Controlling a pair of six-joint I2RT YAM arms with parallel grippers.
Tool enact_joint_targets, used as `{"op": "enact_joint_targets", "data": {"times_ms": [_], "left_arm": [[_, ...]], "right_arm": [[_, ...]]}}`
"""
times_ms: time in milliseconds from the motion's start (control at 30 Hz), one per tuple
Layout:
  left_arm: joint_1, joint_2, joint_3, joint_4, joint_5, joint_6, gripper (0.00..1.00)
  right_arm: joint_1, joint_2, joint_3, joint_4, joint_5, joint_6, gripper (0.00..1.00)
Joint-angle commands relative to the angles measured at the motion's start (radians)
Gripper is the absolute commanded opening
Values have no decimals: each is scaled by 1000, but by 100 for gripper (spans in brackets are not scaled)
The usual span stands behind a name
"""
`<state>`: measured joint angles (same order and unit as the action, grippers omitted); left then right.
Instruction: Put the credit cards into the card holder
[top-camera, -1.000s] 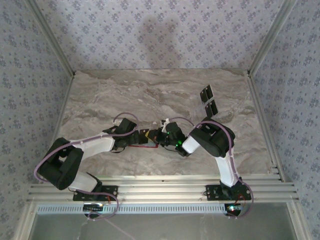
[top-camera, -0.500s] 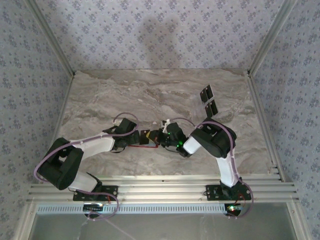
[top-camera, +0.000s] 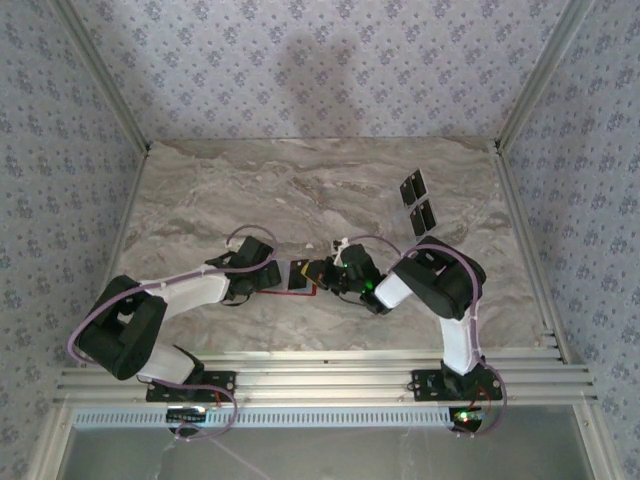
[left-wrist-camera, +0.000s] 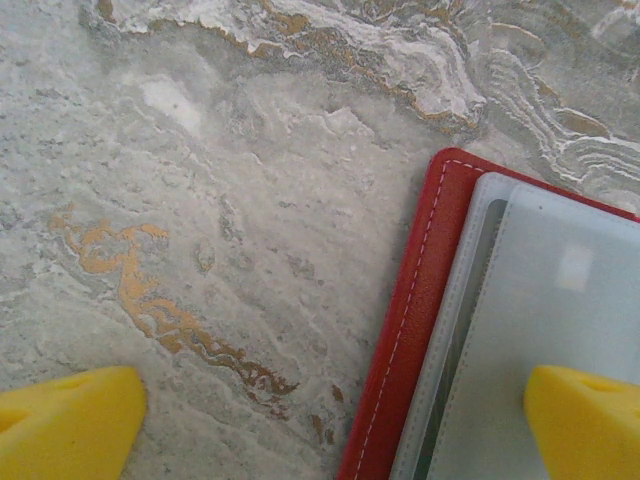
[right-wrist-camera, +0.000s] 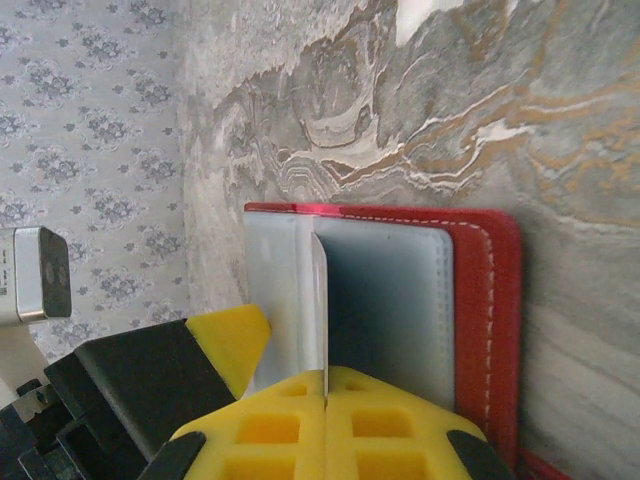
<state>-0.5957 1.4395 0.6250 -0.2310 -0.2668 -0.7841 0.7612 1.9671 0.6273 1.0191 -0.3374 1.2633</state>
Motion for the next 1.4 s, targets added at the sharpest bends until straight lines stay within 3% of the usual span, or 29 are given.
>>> {"op": "enact_joint_targets", "data": {"times_ms": [0,533,1367], "left_arm": [[9,27,-45,-90,6,-15,99],[9,30,-50,-85,6,-17,99],[10,32,-56,-80,7,-19,99]], "right_arm": [[-10,-33,-13,-47,24,-27,0],[12,39,73,-53,8,-13,0],[46,81,73,-30,7,8,0]]}}
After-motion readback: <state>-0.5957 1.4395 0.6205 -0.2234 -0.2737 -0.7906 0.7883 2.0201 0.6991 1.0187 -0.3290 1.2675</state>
